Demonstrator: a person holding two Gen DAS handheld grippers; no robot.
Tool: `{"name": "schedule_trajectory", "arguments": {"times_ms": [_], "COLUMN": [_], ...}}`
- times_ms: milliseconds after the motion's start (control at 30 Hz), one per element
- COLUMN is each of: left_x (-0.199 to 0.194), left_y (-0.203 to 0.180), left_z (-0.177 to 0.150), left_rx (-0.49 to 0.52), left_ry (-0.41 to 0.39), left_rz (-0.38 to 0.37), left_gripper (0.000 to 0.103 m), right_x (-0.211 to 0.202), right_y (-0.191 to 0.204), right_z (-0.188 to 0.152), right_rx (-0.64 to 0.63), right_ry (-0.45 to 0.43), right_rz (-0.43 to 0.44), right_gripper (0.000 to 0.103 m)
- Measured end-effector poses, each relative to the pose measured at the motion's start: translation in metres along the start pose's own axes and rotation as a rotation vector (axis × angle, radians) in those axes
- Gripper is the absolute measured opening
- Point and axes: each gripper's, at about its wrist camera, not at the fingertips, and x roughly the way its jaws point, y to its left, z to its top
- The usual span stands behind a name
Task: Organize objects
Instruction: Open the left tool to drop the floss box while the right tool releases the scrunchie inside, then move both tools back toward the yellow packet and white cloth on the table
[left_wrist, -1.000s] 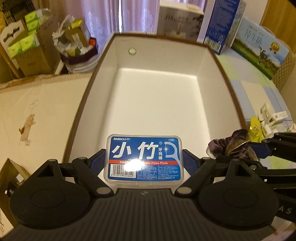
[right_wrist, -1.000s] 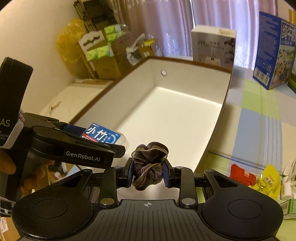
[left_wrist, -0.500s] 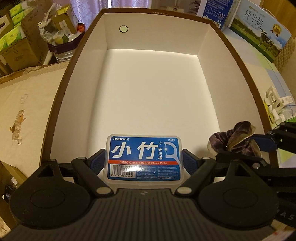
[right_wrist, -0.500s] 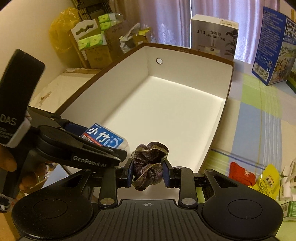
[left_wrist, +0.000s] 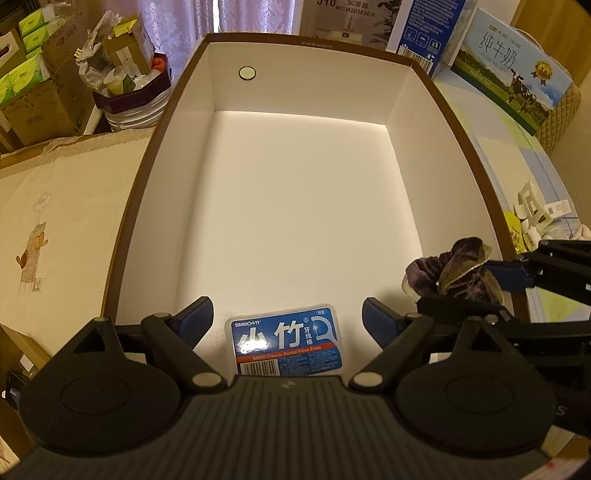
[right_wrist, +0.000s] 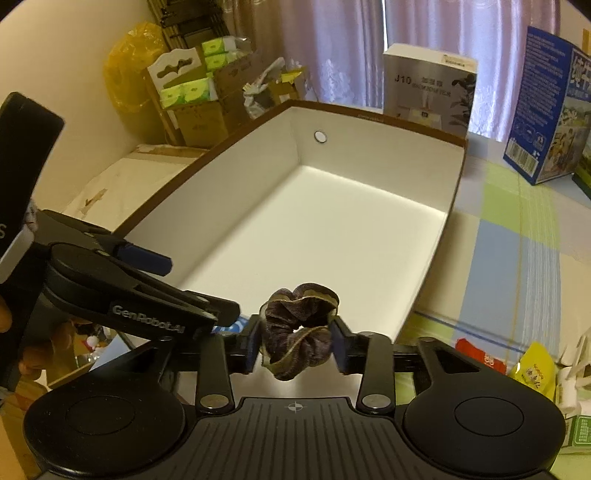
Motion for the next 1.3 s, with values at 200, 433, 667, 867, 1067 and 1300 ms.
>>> {"name": "schedule_trajectory", "arguments": {"times_ms": [200, 433, 667, 867, 1067, 1300], "left_x": [-0.007, -0.018, -0.033, -0.047, -0.058, -0.074], "left_y": [0.002, 0.006, 0.006, 0.002, -0.005, -0.018], "left_z": [-0.001, -0.007, -0.012, -0.014, -0.018, -0.026], "left_rx": [-0.002, -0.017, -0.020, -0.009, -0.008, -0.030], "left_ry": [-0.016, -0.032, -0.062, -0.086, -0.110, -0.136], "left_rz": [0.007, 0.004, -0.009, -0.019, -0.017, 0.008], "left_gripper": [0.090, 0.091, 0.092, 0.092, 0.092, 0.092], "right_x": [-0.004, -0.010, -0.018, -0.030, -0.045, -0.067], "right_y": [-0.001, 0.004, 0.009, 0.010, 0.006, -0.005], "right_z": [-0.001, -0.002, -0.006, -0.010, -0.016, -0.021], "right_rx": [0.015, -0.004, -0.008, 0.009, 0.029, 0.048], "right_ry": [-0.008, -0.016, -0.023, -0.037, -0.056, -0.086], "right_rz": [0.004, 0.001, -0.002, -0.008, -0.001, 0.035], "right_gripper": [0.049, 0.058, 0.059, 0.059, 0.059, 0.059]}}
